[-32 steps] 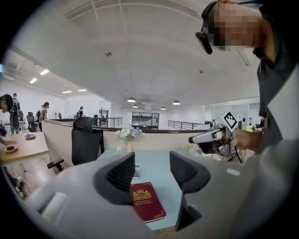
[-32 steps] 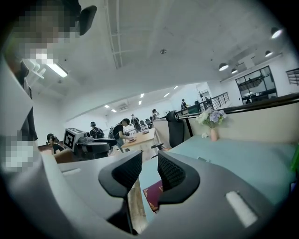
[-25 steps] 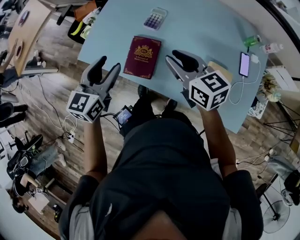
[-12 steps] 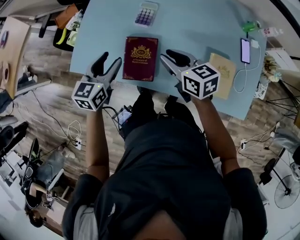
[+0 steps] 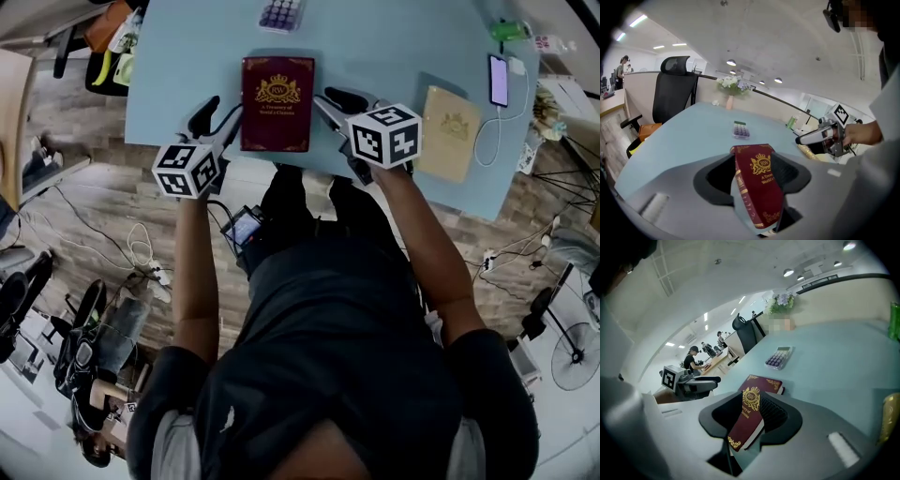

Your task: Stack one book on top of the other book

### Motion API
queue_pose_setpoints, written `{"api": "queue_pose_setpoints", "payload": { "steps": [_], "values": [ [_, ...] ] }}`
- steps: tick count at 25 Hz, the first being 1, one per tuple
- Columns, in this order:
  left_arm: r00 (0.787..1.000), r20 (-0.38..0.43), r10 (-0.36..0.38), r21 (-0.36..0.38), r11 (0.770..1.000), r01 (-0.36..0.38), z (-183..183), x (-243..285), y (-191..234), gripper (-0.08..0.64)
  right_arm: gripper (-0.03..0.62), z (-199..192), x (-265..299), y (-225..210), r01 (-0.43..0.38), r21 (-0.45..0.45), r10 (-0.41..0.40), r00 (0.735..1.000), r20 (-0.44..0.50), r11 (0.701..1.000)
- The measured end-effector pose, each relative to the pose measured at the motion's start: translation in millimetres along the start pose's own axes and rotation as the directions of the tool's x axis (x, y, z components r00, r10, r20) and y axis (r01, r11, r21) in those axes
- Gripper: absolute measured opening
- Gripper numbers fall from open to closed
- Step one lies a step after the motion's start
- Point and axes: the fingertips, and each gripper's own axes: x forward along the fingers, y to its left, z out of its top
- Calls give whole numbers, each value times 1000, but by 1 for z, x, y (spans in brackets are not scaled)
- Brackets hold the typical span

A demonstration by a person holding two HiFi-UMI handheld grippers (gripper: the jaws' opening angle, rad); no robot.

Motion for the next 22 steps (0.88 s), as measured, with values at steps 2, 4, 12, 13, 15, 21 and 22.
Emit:
{"api": "queue_pose_setpoints", "payload": {
  "steps": [2, 4, 12, 13, 15, 21, 22],
  "values": [
    [1000, -20, -9, -10, 1000, 9, -10, 9, 4, 284, 97, -10, 10, -7, 7, 25, -6, 1000, -19, 1000],
    [999, -37, -17, -19, 1000, 16, -17, 17, 8, 284, 97, -17, 19, -13, 11, 43, -10, 999, -34, 999],
    [995, -90, -42, -52, 998, 37, -45, 40, 18, 284, 97, -46, 45, -29, 35, 97, -27, 995, -92, 995],
    [994, -96, -44, -55, 998, 39, -48, 42, 19, 284, 97, -49, 48, -30, 36, 103, -26, 995, -97, 994],
    [993, -106, -51, -63, 997, 45, -55, 46, 21, 284, 97, -55, 53, -31, 35, 120, -22, 994, -104, 992],
    [985, -127, -120, -147, 984, 101, -71, 54, 17, 265, 97, -67, 69, -30, 7, 178, 12, 994, -105, 984],
    [984, -119, -131, -174, 979, 110, -72, 55, 15, 241, 95, -67, 71, -30, 0, 191, 18, 995, -95, 982]
  ]
}}
